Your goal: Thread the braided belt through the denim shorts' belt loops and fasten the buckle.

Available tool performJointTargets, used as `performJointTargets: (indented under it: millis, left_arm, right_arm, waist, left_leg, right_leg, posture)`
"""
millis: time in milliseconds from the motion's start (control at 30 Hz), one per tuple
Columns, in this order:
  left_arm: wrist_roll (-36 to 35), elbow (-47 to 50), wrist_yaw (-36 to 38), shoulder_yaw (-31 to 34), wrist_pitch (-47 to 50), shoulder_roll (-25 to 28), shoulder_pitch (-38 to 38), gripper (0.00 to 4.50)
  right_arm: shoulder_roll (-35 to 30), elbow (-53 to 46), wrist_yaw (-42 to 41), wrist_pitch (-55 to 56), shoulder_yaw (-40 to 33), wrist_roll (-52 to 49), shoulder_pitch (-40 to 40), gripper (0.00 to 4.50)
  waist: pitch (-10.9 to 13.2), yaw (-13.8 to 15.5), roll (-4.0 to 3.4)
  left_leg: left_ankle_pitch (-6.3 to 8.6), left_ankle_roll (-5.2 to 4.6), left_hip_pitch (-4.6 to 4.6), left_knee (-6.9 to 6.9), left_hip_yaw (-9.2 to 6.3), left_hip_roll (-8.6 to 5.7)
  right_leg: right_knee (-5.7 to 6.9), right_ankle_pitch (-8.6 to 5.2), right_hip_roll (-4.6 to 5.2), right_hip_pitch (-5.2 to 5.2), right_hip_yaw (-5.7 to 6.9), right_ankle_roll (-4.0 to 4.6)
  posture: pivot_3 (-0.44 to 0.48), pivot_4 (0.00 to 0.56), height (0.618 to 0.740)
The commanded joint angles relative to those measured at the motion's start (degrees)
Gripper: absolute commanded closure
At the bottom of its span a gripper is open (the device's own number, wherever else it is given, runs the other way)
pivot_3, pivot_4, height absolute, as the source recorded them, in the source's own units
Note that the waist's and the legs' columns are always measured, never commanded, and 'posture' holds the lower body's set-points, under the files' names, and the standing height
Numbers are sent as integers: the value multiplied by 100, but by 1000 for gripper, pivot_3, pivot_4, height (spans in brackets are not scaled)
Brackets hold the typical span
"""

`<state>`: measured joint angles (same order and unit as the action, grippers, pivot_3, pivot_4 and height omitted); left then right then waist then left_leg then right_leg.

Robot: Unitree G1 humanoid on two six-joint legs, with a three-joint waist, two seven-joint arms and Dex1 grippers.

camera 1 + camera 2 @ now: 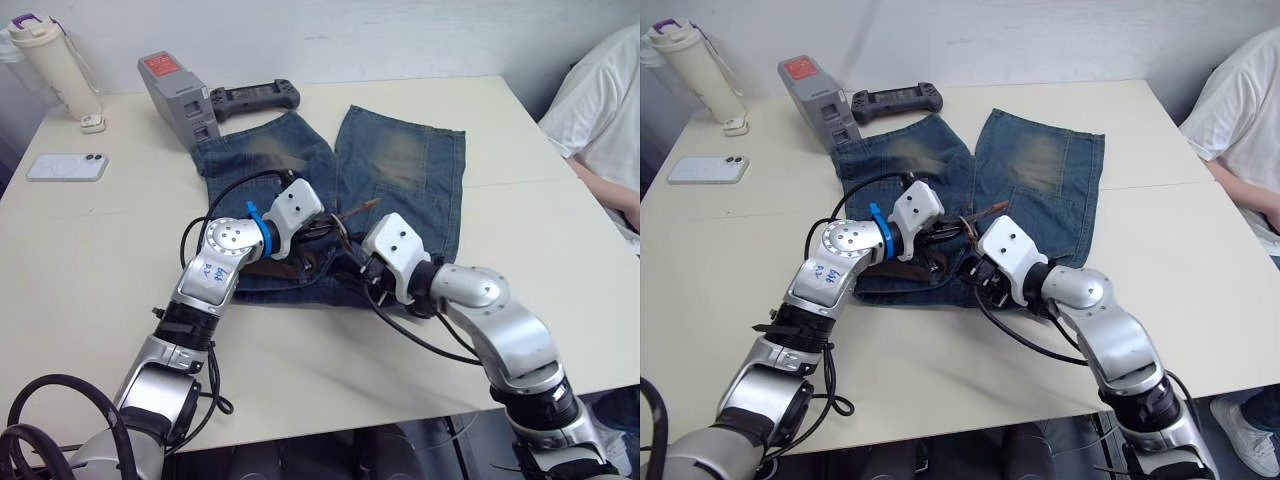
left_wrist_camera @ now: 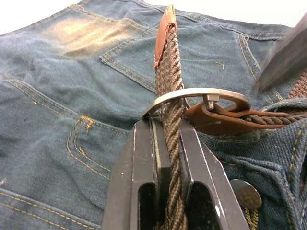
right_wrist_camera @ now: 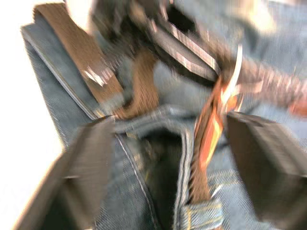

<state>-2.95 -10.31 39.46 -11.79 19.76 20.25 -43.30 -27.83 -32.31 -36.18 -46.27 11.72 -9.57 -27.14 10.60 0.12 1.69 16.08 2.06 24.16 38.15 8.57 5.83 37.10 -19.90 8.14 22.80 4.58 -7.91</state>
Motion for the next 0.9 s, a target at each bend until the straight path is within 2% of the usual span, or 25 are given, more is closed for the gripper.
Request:
performJointTargets:
  millis: [33,133,200,233,367,533,900]
  left_arm:
    - [32,67,33,30,-165,-8,-96,4500]
    - [29,66,80,24,-194,3,-74,4500]
    - [50,87,104,1,-215,16,-48,4500]
    - [66,88,117,-15,-231,20,-42,4500]
    - [81,105,142,-21,-230,14,-32,4500]
    - [93,197,166,-24,-176,-4,-34,4500]
    - [114,243,301,-118,-207,-37,-98,4500]
  right_arm:
    - [-346,-573,-375,16,-403,-403,-85,36]
    - [-740,-662,-700,-23,-847,-772,-272,36]
    - [-1573,102,-600,1055,-433,412,-474,36]
    - [-1776,458,-512,1469,-309,760,-542,36]
    - [-2139,1253,-537,2667,104,1507,-642,36]
    - [-1917,2033,-402,3621,346,1990,-924,36]
    - [-1465,3125,-558,4681,524,2511,-1553,36]
  waist:
    - [0,7,0]
    - [0,27,0]
    - [0,38,-1]
    - [0,37,0]
    - [0,56,1]
    - [0,7,0]
    - [0,-5,0]
  left_leg:
    - [0,0,0,1,0,0]
    - [0,0,0,1,0,0]
    - [1,-1,0,6,0,0]
    - [1,-2,-1,6,1,-1]
    - [1,-2,-4,1,2,0]
    - [0,-1,-3,2,6,-1]
    - [0,-1,-2,4,5,0]
  right_leg:
    - [0,0,0,0,0,0]
    - [0,0,0,-1,0,0]
    - [0,0,0,-2,0,0]
    - [0,0,1,-3,-1,0]
    - [-10,0,1,-5,0,0]
    - [-11,1,0,-2,1,-1]
    - [-6,1,1,-4,1,-2]
  posture:
    - [0,150,740]
    - [0,150,740]
    - [0,150,740]
    - [0,150,740]
    - [0,150,740]
    - [0,150,740]
    - [0,150,740]
